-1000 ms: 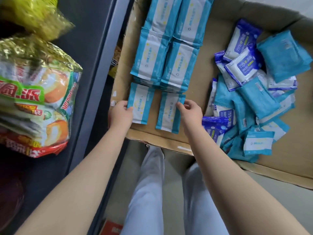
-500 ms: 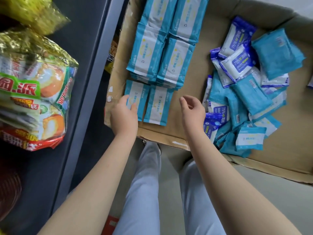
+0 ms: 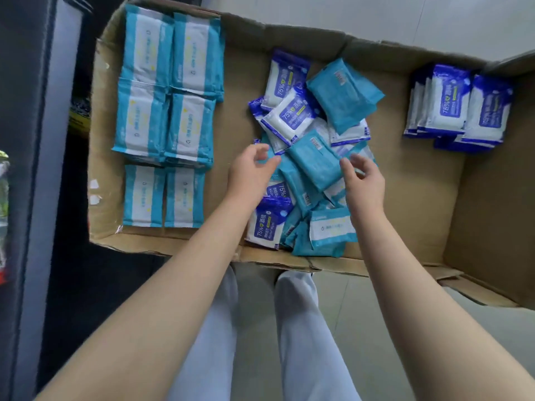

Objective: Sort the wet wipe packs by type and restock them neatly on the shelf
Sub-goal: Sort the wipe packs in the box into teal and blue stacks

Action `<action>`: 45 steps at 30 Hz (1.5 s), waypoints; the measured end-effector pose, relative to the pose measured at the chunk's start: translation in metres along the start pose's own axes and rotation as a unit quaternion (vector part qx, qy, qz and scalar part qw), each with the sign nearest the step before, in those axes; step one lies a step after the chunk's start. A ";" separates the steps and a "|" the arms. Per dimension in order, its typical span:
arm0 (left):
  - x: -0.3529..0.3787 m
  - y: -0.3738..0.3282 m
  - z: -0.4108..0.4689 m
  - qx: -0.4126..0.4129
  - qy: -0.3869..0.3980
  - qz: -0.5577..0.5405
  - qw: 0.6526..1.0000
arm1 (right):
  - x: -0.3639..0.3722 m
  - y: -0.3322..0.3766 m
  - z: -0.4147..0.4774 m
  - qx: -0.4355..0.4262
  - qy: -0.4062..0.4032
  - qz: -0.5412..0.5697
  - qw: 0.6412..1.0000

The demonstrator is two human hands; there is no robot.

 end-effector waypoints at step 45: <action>-0.209 0.133 -0.005 -0.168 -0.103 -0.093 0.976 | 0.182 -0.011 -0.126 0.104 0.330 0.039 0.937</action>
Point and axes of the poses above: each hand's wrist, its own z-axis towards the middle knuckle, its own x-axis out of the palm, y = z × x, the point moved 2 cm from there along z, towards the middle knuckle, and after that the axes turned 1 degree about x, right-handed, at the moved point
